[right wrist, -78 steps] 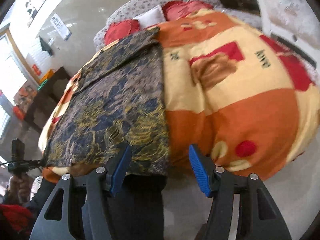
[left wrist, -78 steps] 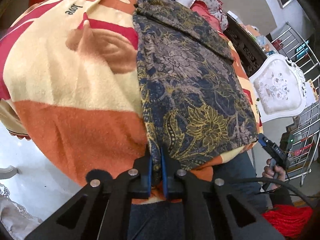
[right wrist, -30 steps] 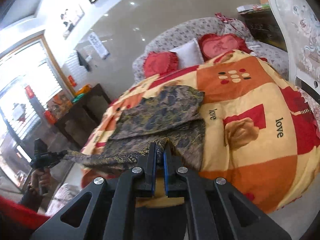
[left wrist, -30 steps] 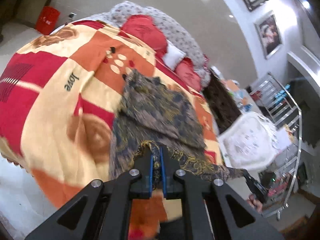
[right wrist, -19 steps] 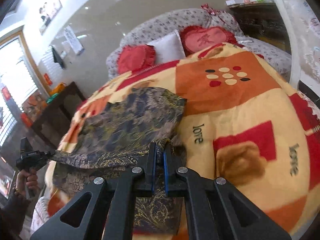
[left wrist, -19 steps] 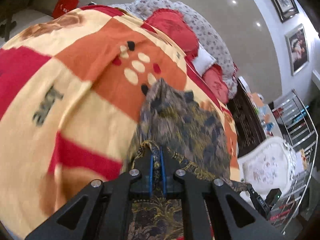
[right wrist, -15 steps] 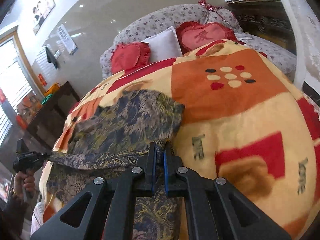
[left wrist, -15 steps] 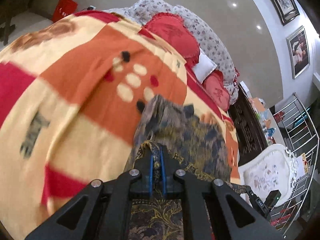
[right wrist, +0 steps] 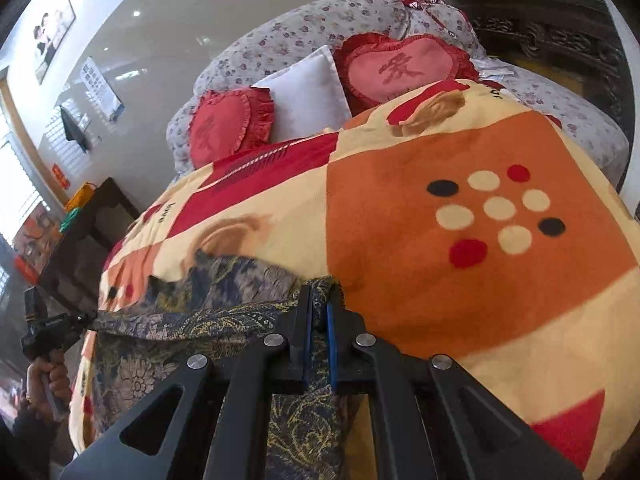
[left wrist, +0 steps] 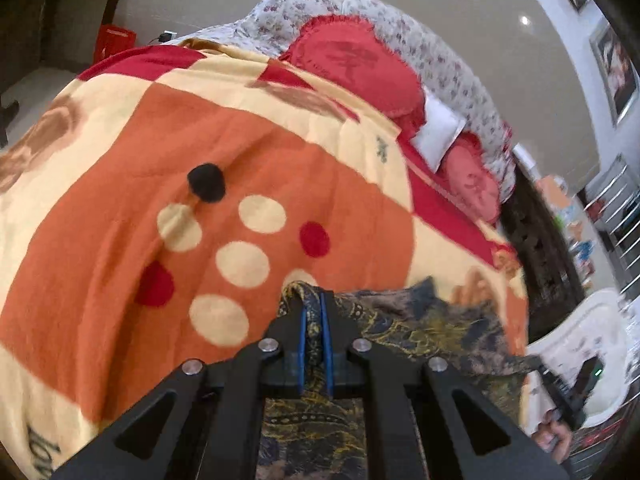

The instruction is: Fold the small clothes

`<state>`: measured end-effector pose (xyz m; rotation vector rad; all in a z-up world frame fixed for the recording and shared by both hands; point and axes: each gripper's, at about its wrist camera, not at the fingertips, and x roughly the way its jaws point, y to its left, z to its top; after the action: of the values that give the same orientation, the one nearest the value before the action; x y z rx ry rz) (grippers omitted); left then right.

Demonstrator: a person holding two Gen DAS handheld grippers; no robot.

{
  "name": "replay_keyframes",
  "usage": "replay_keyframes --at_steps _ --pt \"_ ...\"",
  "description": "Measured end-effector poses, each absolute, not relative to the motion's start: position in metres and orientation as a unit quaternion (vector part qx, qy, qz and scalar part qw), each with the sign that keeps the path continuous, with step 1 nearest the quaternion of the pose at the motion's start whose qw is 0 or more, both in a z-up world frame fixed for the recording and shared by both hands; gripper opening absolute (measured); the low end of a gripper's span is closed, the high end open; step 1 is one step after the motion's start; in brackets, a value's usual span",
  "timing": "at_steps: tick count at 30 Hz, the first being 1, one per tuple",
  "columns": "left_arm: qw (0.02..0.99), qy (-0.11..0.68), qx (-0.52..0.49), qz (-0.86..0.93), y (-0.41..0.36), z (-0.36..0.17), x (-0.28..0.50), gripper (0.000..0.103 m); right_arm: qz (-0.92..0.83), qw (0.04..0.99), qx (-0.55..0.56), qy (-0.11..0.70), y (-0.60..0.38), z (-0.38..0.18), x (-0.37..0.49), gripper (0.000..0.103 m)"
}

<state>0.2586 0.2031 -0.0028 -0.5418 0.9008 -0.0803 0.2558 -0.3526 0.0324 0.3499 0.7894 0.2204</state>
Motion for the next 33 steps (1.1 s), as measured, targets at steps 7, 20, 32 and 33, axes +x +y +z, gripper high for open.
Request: replay_keyframes --at_steps 7,20,32,33 --pt "0.869 0.452 -0.203 -0.017 0.202 -0.008 0.254 0.059 0.098 0.883 0.203 0.412 -0.356 0.012 0.263 0.021" --pt "0.868 0.488 -0.027 -0.08 0.076 -0.029 0.218 0.023 0.14 0.894 0.055 0.422 -0.291 0.039 0.222 0.028" --pt "0.909 0.408 -0.086 0.032 0.125 0.035 0.283 0.037 0.081 0.924 0.055 0.369 -0.287 0.067 0.285 0.028" --pt "0.913 0.398 -0.089 0.021 0.123 0.038 0.276 0.04 0.085 0.928 0.067 0.358 -0.29 0.074 0.279 0.028"
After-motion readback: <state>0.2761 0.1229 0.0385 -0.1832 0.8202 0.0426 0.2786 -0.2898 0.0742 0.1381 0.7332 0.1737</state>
